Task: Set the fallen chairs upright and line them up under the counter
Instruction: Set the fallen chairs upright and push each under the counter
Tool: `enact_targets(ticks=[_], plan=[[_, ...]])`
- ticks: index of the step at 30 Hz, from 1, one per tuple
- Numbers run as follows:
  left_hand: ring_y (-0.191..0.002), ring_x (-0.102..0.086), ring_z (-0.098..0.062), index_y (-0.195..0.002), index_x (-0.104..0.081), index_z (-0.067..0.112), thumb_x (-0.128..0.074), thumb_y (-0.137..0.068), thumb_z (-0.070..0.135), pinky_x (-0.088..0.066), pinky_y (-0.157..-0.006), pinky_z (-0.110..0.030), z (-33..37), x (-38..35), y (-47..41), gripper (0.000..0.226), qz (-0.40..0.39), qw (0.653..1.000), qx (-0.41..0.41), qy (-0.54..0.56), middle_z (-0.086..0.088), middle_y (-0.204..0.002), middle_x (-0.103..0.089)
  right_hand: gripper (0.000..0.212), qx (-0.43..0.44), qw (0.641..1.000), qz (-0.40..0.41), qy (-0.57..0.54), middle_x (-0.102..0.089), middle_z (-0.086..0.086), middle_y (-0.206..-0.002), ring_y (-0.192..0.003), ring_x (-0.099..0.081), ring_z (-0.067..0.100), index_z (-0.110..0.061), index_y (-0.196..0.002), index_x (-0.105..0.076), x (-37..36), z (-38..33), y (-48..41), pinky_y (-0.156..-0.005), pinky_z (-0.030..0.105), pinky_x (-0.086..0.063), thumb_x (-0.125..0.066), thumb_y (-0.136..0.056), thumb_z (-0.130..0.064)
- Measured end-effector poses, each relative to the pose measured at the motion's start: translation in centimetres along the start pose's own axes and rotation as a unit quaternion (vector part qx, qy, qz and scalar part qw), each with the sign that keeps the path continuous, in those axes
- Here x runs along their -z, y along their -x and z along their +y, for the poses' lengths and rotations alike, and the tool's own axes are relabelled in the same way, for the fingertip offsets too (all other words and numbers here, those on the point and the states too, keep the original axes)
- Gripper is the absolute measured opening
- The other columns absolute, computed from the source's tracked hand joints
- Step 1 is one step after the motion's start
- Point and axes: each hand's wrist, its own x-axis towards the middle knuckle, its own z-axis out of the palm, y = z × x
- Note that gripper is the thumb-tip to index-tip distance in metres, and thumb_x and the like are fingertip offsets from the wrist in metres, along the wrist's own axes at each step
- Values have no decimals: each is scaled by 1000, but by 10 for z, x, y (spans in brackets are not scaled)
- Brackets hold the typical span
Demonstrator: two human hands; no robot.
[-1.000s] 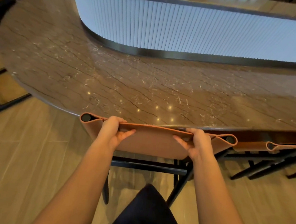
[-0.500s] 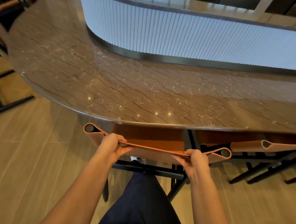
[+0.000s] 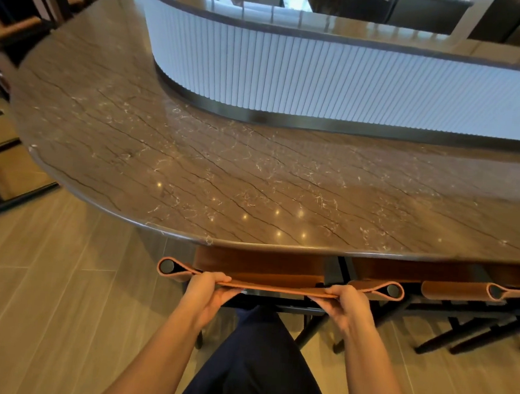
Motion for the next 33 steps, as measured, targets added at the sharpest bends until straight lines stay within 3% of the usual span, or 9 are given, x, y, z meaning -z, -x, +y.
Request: enact_targets(ticks=[3, 6, 9, 13, 17, 20, 23, 27, 33], plan=[[-98, -62, -40, -120, -48, -10, -39, -86, -18, -53, -73, -45, -3, -1, -8, 36, 2, 1000, 18, 6, -30, -109, -60, 23, -18, 1000, 9, 14, -60, 25, -95, -81, -63, 40, -1, -94, -49, 1, -7, -9, -66, 47, -53, -40, -88, 19], [-96, -61, -39, -109, -51, -5, -39, -86, -19, -52, -75, -46, -9, -8, -13, 30, 18, 999, 29, 17, -27, -105, -58, 20, -40, 999, 16, 25, -61, 25, -93, -78, -64, 39, 0, -95, -52, 4, -14, -14, -66, 44, -55, -42, -89, 17], [-92, -60, -38, -94, -51, -1, -38, -86, -19, -49, -81, -48, -11, -14, -16, 24, 39, 999, 25, 18, -23, -98, -57, 16, -59, 997, 10, 39, -62, 25, -91, -77, -65, 37, 3, -95, -54, 5, -18, -17, -62, 43, -57, -45, -90, 16], [-96, -60, -38, -102, -52, -2, -42, -88, -17, -47, -93, -50, -9, -12, -14, 22, 50, 998, 42, 13, -25, -101, -58, 13, -72, 996, 9, 44, -63, 25, -92, -81, -66, 37, 4, -97, -53, 6, -19, -19, -64, 44, -56, -48, -90, 14], [-95, -63, -36, -111, -53, -1, -50, -89, -10, -52, -76, -44, -7, -11, -9, 24, 56, 997, 45, -1, -24, -105, -62, 6, -72, 995, 15, 67, -66, 23, -90, -86, -69, 34, 2, -94, -55, 5, -18, -16, -57, 41, -58, -57, -90, 6], [-102, -61, -37, -110, -55, 2, -54, -93, 5, -51, -82, -46, -7, -11, -5, 17, 60, 997, 35, 29, -22, -109, -62, 6, -85, 996, -1, -14, -65, 22, -100, -91, -65, 36, -1, -98, -56, 18, -24, -13, -69, 48, -55, -58, -93, -4], [-101, -58, -42, -96, -55, 5, -50, -97, 16, -46, -89, -53, -7, -10, -2, 12, 70, 995, 21, 72, -22, -104, -63, 3, -90, 993, -1, -78, -64, 21, -96, -86, -63, 36, -2, -93, -55, 36, -36, -18, -67, 51, -52, -53, -95, -3], [-90, -56, -38, -89, -49, -1, -37, -92, -3, -45, -90, -53, -10, -15, -8, 13, 120, 992, 6, 37, -21, -94, -58, 16, -96, 992, -1, -87, -57, 22, -96, -85, -58, 38, 0, -94, -51, 40, -41, -21, -72, 57, -50, -42, -91, 13], [-81, -53, -36, -79, -43, 2, -29, -90, -9, -40, -95, -53, -18, -27, -4, 21, 141, 990, 1, 26, -19, -87, -52, 25, -74, 995, 7, -68, -57, 22, -91, -78, -58, 41, 0, -88, -50, 49, -41, -21, -77, 58, -50, -38, -85, 22]])
